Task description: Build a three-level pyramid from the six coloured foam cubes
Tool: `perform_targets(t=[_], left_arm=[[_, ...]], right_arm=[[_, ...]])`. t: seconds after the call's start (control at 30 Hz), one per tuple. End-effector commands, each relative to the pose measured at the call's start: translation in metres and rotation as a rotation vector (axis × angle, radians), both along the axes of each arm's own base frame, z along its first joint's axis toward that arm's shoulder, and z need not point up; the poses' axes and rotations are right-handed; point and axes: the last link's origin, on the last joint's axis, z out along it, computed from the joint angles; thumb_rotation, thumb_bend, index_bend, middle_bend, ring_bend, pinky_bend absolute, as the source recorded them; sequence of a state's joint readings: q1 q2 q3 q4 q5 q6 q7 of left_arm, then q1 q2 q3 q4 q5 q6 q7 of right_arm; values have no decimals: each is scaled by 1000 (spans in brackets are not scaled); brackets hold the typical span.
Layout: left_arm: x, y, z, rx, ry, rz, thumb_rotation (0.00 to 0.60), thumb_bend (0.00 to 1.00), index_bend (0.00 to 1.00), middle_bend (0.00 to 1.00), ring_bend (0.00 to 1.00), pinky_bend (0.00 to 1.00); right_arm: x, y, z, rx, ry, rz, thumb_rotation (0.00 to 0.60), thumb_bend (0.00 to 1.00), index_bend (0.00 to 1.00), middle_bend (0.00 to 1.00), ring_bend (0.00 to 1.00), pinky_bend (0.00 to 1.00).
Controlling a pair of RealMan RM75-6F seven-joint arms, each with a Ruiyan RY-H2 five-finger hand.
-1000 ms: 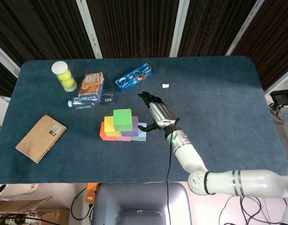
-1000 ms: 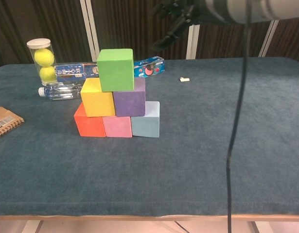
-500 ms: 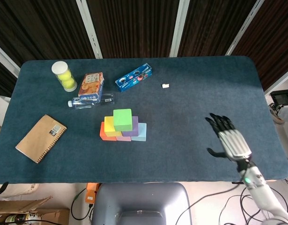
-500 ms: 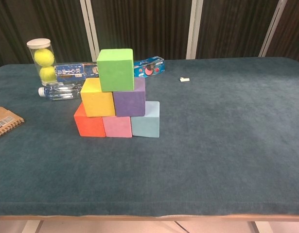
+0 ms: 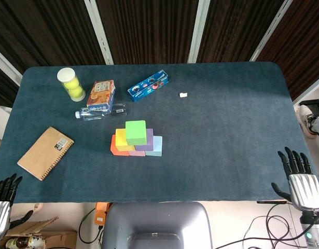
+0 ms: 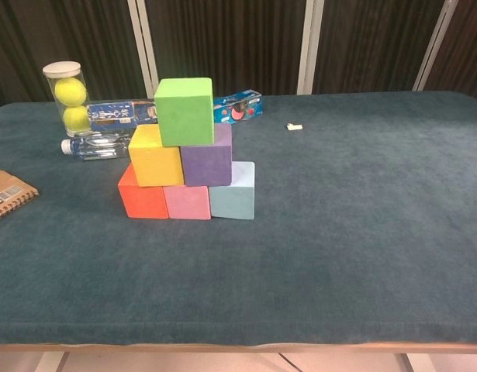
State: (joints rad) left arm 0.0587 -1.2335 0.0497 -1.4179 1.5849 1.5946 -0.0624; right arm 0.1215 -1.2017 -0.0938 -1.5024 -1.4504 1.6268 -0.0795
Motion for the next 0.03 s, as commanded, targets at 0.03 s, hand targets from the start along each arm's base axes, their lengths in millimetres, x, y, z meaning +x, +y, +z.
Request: perform_targets(t=[0.03], left_arm=[[2,3,1,-12,-1,-6,600,161,4,0,0,80]], right_arm=[[-3,2,-1,19,-6,-11,600,156,0,0,0,0]])
